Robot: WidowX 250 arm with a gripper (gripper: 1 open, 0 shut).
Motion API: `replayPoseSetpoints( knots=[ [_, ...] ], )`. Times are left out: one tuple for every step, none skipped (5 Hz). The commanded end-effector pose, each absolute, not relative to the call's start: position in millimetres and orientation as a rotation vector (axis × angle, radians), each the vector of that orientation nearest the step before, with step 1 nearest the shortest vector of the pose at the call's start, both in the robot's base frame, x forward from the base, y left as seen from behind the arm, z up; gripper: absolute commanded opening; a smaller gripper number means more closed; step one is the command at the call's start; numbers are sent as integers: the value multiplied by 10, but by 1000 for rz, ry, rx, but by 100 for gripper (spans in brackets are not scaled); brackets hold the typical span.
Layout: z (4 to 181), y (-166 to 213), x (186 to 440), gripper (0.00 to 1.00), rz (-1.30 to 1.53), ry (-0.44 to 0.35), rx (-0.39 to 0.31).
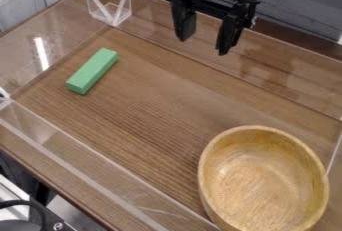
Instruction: Put the green block in the brown bowl
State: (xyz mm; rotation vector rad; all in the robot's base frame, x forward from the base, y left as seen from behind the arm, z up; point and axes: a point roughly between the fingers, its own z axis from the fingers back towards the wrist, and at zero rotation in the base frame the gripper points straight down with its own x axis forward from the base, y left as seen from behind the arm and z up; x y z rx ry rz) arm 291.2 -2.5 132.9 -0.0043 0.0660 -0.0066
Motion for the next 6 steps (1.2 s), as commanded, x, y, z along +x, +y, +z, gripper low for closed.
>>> replayPoseSetpoints(
  knots=[
    [1282, 213, 2858, 100, 0, 65, 0],
    [1145, 679, 2713, 100, 12, 67, 13],
    [1129, 1164, 2533, 100, 21, 10, 27],
    [1096, 1534, 2434, 100, 17, -30, 34],
    [946, 1659, 2448, 100, 19, -51, 30],
    [830, 1689, 2479, 100, 17, -59, 18]
  ],
)
